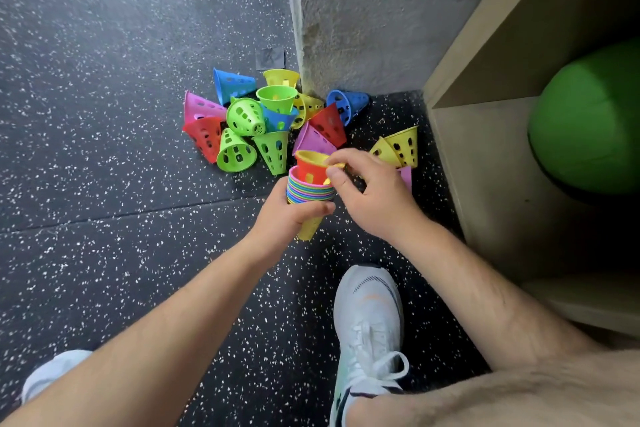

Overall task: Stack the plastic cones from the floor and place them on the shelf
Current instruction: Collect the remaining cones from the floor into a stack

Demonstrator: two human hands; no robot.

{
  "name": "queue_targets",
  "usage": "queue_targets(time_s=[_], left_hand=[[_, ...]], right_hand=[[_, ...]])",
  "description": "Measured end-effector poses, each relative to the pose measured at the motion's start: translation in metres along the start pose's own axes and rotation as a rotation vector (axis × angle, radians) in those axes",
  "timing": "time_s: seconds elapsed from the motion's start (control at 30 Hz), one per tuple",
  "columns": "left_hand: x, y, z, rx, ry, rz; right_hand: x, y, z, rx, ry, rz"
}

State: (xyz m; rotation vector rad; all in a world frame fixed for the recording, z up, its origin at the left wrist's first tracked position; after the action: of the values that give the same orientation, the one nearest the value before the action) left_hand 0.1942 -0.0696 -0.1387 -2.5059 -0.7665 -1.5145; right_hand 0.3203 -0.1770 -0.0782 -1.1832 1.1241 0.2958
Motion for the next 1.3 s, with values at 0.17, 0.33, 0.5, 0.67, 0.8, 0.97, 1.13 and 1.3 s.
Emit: queue_targets(time_s=[0.17, 0.33, 0.5, 0.67, 0.8, 0.97, 1.13, 1.3], left_hand=[[0.000, 0.016, -0.002, -0.019, -0.019, 0.011], [-0.012, 0.029, 0.006, -0.055, -0.048, 0.041], [-0.016, 0.040, 0.015, -0.094, -0.073, 0.090], [-0.010, 0.052, 0.016, -0.101, -0.069, 0.100], [-0.014, 0.055, 0.018, -0.112, -0.078, 0.091], [-0.016, 0.055, 0.017, -0.111, -0.082, 0.081], [-0.021, 0.053, 0.016, -0.108, -0.097, 0.075], [-0.018, 0.051, 0.018, -0.108, -0.071, 0.076]], right_hand=[[0.011, 0.009, -0.025, -0.105, 0.112, 0.103], [0.032, -0.005, -0.041, 0.140, 0.142, 0.011], [0.069, -0.034, -0.050, 0.405, 0.323, -0.208], [0.095, -0.039, -0.044, 0.315, 0.496, -0.201], [0.103, -0.039, -0.042, 0.249, 0.518, -0.224], [0.090, -0.048, -0.048, 0.364, 0.365, -0.393], [0.058, -0.063, -0.051, 0.604, 0.055, -0.314], [0.039, -0.054, -0.037, 0.408, -0.126, -0.209]])
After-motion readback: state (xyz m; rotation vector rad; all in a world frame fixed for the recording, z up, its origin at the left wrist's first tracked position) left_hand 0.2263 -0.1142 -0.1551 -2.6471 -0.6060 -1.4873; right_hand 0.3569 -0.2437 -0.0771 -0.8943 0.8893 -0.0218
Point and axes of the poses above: each hand's wrist, its own z-axis towards the middle knuckle, its own y-axis out of the palm, x = y × z, the point moved 4 cm from there along z, towards the middle knuckle, and after that the axes turned 8 degrees about -x, right-handed, at the moved point
